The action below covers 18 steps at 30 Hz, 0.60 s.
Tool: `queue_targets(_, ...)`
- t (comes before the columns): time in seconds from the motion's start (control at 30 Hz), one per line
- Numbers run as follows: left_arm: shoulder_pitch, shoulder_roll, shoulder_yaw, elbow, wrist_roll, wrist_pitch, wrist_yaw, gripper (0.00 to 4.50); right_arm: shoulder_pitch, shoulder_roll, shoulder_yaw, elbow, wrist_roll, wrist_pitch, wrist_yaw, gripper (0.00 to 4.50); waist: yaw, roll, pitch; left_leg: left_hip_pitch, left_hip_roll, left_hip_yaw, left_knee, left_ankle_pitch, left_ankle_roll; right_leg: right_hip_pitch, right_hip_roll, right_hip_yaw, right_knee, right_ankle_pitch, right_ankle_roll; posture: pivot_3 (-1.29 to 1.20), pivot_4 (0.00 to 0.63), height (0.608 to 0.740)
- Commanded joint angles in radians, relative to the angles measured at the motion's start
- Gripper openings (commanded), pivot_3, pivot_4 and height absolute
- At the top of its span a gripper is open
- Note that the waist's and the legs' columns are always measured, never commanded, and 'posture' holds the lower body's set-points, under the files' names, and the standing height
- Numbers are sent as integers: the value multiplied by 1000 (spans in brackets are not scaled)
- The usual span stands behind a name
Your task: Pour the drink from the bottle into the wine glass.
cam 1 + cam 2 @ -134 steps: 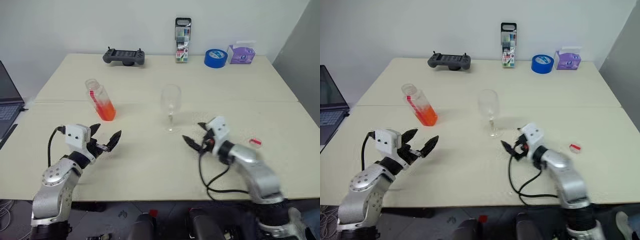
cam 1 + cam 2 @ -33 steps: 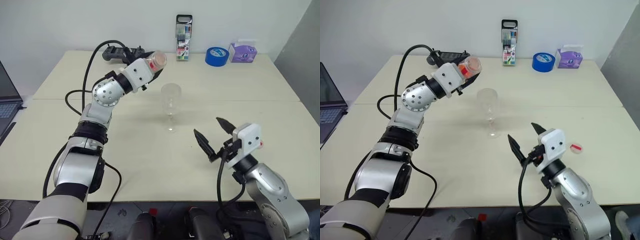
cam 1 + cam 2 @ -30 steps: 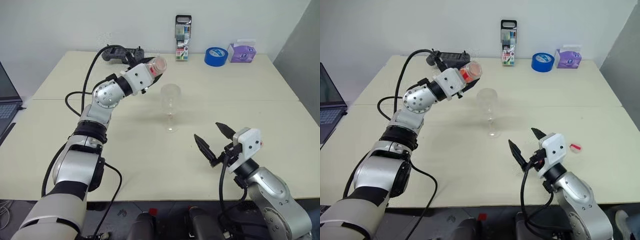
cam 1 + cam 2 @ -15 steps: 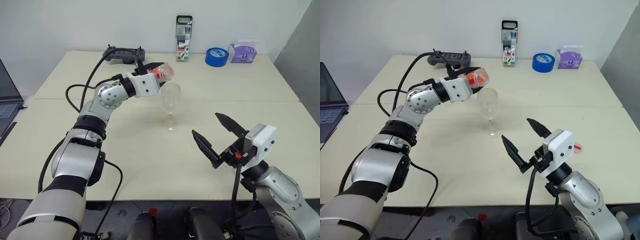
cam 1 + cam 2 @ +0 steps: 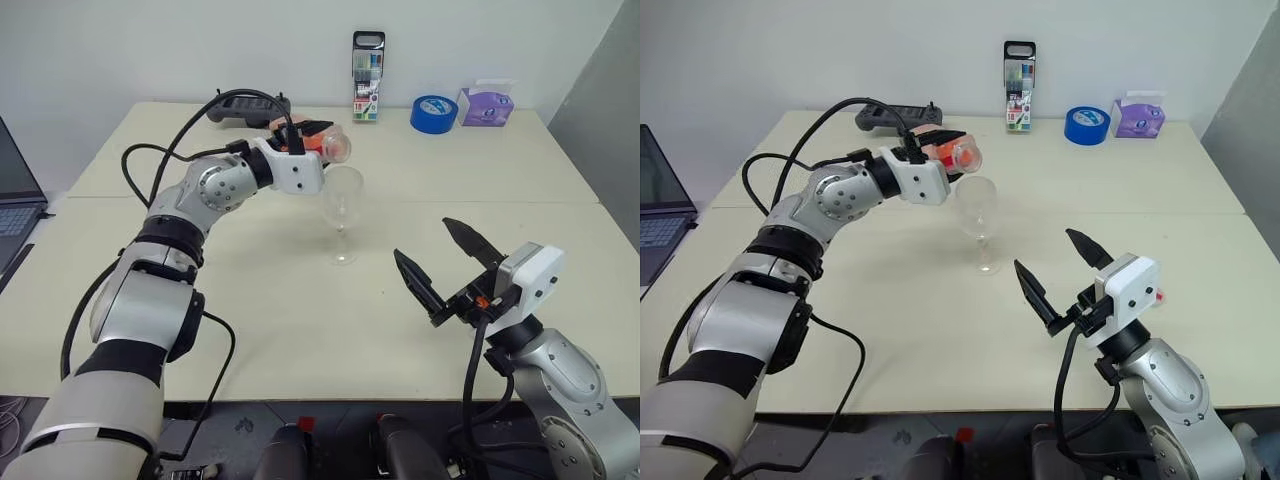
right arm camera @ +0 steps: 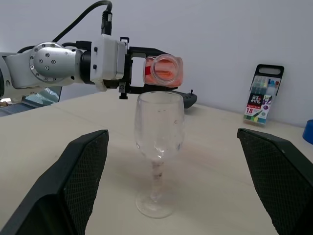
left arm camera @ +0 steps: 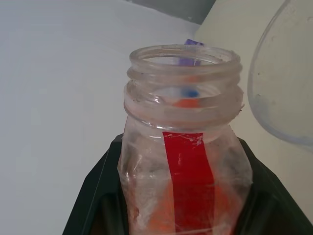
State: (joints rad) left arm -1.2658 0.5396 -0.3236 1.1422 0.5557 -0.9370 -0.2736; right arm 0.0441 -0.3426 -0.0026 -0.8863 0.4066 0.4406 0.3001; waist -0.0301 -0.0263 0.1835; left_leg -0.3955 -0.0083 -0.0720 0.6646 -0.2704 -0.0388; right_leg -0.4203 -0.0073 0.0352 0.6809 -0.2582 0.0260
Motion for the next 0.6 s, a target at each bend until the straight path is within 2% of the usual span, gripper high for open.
queue_targets(0.03, -56, 31, -16, -10, 37, -28, 78, 1923, -1, 13, -14, -10, 10, -24, -9, 4500, 0, 0, 0, 0, 0, 0, 0, 0, 0, 0, 0, 0, 0, 0, 0, 0, 150, 740)
queue_targets(0.33, -82, 75, -83, -4, 153, -55, 236, 1923, 2, 14, -6, 8, 2, -29, -1, 4500, 0, 0, 0, 0, 0, 0, 0, 0, 0, 0, 0, 0, 0, 0, 0, 0, 150, 740)
queue_targets(0.6, -104, 82, -119, 14, 200, -58, 315, 1923, -5, 13, -6, 18, -1, -33, 4, 4500, 0, 0, 0, 0, 0, 0, 0, 0, 0, 0, 0, 0, 0, 0, 0, 0, 150, 740)
